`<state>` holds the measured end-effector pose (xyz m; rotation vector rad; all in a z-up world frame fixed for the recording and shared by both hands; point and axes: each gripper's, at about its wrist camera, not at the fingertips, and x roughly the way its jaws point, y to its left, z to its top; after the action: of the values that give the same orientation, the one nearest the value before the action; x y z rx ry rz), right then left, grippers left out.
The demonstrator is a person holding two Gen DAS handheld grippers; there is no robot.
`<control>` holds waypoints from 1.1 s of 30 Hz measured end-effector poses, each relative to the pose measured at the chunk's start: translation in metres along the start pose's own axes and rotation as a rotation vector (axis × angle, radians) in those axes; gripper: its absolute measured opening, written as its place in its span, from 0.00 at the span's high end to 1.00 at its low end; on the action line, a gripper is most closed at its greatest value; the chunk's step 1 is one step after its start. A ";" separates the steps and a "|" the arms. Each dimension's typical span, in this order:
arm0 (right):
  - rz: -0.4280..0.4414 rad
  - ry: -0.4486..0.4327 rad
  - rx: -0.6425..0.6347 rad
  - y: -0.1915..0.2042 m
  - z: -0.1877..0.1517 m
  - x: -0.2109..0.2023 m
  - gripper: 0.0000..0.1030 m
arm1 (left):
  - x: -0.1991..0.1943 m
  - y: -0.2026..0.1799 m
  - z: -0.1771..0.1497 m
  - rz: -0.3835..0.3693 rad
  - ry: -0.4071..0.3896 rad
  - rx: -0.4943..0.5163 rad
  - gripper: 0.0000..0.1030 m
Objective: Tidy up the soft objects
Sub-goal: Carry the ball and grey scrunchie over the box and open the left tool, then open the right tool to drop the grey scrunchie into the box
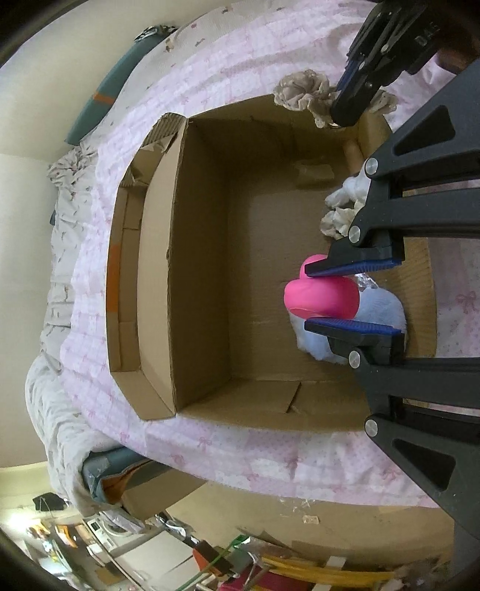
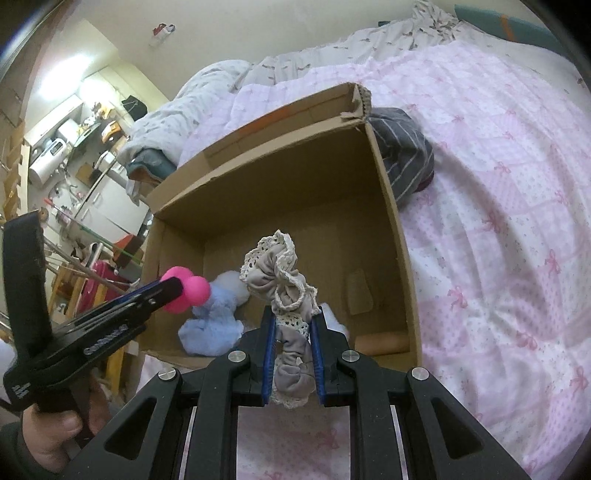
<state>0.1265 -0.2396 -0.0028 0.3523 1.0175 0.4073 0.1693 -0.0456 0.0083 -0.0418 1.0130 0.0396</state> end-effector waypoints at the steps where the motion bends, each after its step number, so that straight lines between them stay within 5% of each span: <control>1: -0.001 -0.006 -0.004 0.002 0.000 0.000 0.81 | 0.001 -0.001 0.000 0.004 0.001 0.002 0.81; 15: -0.008 -0.049 -0.003 0.001 0.002 -0.006 0.81 | 0.007 0.006 -0.002 -0.002 0.008 -0.069 0.79; 18: -0.012 -0.038 0.005 -0.001 0.001 -0.003 0.81 | 0.005 0.008 -0.002 0.001 0.013 -0.078 0.65; 20: -0.017 -0.037 -0.001 -0.001 0.002 -0.003 0.81 | 0.001 0.010 -0.002 0.005 0.000 -0.083 0.44; 33: -0.007 -0.019 -0.005 0.003 0.001 0.002 0.78 | -0.026 0.018 -0.005 0.010 -0.055 -0.073 0.41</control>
<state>0.1279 -0.2360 -0.0025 0.3477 0.9989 0.3999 0.1502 -0.0278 0.0270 -0.1022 0.9567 0.0867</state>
